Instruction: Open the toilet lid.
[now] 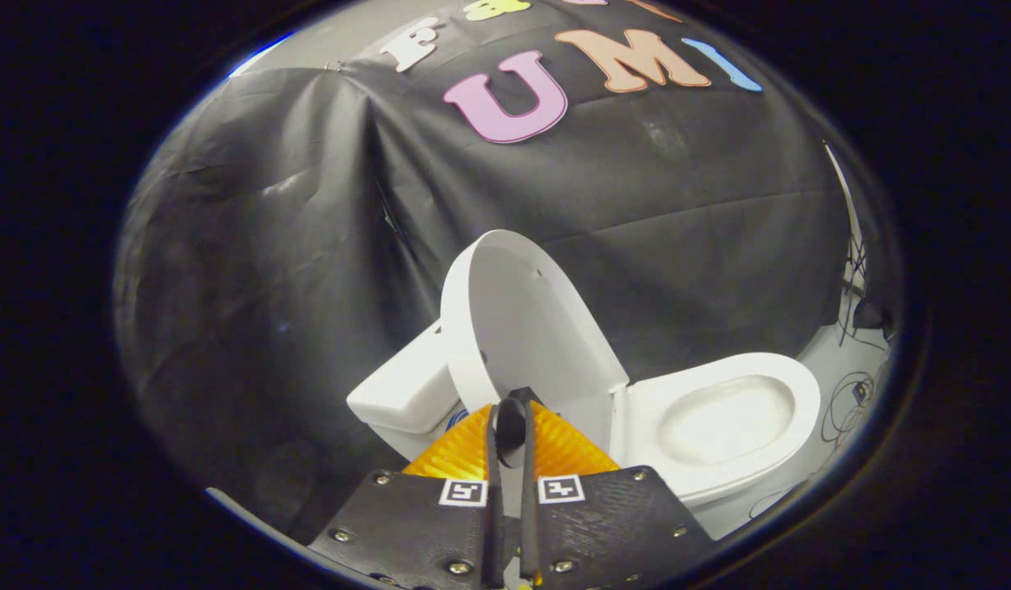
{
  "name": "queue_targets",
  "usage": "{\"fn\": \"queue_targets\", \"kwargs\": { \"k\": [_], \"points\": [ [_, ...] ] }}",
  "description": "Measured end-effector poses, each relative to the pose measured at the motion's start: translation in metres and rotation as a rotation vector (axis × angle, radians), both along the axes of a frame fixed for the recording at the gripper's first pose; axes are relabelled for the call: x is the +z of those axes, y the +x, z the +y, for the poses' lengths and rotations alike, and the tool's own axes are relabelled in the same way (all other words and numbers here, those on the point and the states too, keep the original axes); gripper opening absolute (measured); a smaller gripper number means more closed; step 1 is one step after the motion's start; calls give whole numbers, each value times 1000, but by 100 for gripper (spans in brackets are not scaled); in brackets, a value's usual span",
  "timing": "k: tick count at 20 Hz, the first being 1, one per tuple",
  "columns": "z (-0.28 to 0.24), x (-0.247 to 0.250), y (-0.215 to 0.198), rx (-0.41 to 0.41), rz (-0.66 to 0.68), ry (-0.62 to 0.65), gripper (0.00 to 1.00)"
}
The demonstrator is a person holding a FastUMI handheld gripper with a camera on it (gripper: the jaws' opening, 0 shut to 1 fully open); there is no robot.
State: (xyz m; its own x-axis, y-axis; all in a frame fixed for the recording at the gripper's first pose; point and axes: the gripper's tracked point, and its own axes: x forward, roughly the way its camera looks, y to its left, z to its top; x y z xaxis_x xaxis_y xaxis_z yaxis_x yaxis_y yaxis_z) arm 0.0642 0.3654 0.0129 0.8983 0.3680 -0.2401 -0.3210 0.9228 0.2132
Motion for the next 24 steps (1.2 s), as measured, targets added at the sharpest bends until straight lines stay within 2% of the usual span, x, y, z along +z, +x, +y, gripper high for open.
{"fn": "queue_targets", "kwargs": {
  "k": [6,9,11,15,20,22,24],
  "points": [
    [-2,4,1,-16,-54,-46,8],
    [2,3,1,36,-54,-58,13],
    [5,-2,-3,68,-22,-35,24],
    [1,-5,-12,93,-4,-35,36],
    [-20,-3,-16,82,-7,-57,75],
    [-40,0,-13,44,-17,-77,92],
    [-60,5,-12,18,-19,-68,92]
  ]
}}
